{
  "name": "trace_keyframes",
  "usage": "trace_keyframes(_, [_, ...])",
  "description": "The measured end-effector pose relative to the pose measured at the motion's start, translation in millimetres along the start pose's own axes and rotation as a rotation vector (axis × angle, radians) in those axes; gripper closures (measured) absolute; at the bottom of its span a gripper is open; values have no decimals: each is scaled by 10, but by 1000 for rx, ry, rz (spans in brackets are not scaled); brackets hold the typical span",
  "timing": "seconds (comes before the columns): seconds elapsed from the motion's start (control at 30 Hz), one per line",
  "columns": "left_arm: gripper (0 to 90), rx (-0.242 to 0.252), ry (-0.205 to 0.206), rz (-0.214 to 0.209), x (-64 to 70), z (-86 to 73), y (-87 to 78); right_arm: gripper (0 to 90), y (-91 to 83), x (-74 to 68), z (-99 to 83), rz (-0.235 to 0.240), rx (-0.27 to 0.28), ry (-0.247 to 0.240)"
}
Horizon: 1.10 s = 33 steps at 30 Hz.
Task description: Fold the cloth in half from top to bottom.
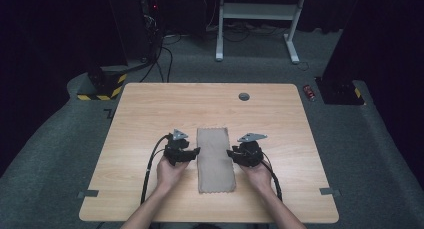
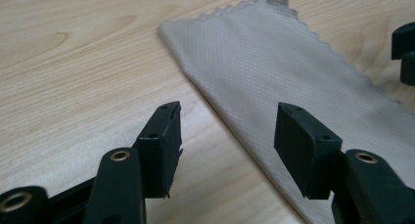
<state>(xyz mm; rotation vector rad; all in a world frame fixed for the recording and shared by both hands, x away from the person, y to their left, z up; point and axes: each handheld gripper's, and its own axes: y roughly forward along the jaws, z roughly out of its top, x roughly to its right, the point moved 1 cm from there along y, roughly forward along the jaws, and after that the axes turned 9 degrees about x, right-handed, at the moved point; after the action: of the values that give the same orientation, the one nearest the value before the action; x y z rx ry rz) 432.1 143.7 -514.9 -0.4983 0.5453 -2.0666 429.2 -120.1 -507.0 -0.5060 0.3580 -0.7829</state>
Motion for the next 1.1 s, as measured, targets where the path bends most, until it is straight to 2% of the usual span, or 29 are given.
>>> trace_keyframes(0.07, [429,12,-3,3,-37,31,30,672,42,30,40,-7,5,2])
trace_keyframes(0.13, [438,32,-40,-6,-83,37,48,668,89,48,70,-4,-9,-2])
trace_keyframes(0.17, [438,33,-53,-5,-107,32,62,660,128,58,88,-1,-28,-21])
trace_keyframes(0.23, [440,24,-75,0,-153,16,90,662,179,69,113,5,-41,-24])
trace_keyframes(0.33, [440,20,-106,-2,-220,9,89,680,222,108,144,3,-40,7])
trace_keyframes(0.4, [441,19,-100,1,-253,51,45,687,240,140,174,-6,-34,17])
trace_keyframes(0.47, [434,13,-54,27,-252,127,13,688,249,163,216,-10,-30,23])
trace_keyframes(0.53, [438,27,-69,11,-273,211,-20,688,242,162,238,-16,-11,30])
trace_keyframes(0.6, [444,46,-75,9,-298,261,-27,686,249,172,249,-14,-21,39])
trace_keyframes(0.63, [452,35,-84,7,-302,281,-13,686,259,185,259,-14,-24,40])
trace_keyframes(0.67, [447,23,-77,10,-311,306,20,685,266,196,266,-15,-26,40])
trace_keyframes(0.77, [456,35,-85,11,-323,334,106,676,287,244,326,-25,-20,45])
trace_keyframes(0.83, [445,-2,-82,14,-329,359,180,659,296,278,338,-29,-8,56])
trace_keyframes(0.87, [444,-2,-74,22,-324,372,226,653,311,298,343,-22,-23,59])
trace_keyframes(0.93, [451,16,-86,20,-323,389,271,650,348,328,358,-34,-31,59])
trace_keyframes(1.07, [446,-11,-81,38,-326,437,379,648,409,371,396,-57,-17,71])
trace_keyframes(1.1, [446,-4,-86,36,-331,442,390,646,433,387,395,-56,-36,82])
